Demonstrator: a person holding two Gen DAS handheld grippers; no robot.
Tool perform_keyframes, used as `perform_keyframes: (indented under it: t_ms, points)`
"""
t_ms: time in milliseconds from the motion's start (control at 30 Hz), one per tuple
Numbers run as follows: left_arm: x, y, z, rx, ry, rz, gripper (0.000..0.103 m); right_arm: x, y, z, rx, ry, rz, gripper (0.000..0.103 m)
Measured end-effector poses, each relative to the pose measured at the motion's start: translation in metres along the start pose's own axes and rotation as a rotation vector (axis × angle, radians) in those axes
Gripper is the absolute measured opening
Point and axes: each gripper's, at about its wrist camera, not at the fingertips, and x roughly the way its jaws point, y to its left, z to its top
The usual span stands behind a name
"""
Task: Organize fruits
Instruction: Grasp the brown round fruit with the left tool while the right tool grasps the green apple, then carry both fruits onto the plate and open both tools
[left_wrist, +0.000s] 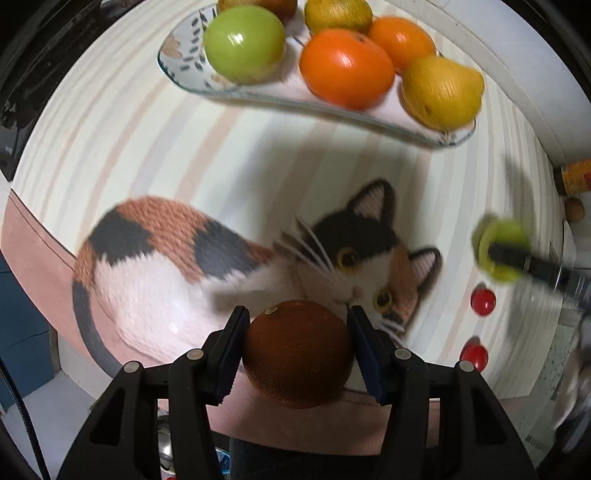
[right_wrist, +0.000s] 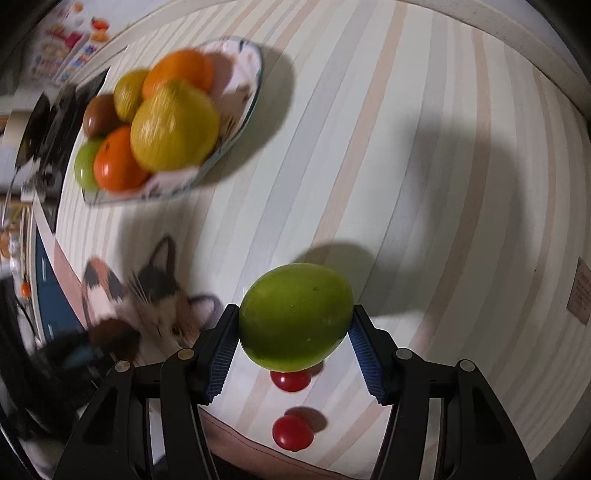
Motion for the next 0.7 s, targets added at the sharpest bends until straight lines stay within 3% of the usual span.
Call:
perform_keyframes:
  t_ms: [267, 500, 700]
  points:
    - [0.002, -0.003, 0.004, -0.008, -0.012, 0.008, 0.052, -0.002, -0.007, -0.001, 0.031, -0.045, 0.014, 0.063]
    - [0.001, 0.016, 0.01, -0.021, -0.013, -0.014, 0.052, -0.007, -0.006, 0.003, 0.025, -0.069, -0.003, 0.062]
    - [-0.044, 0.028, 0.025, -0.039, -0.081, -0.081, 0.052, -0.035, 0.009, 0.009, 0.006, -0.143, 0.032, 0.062]
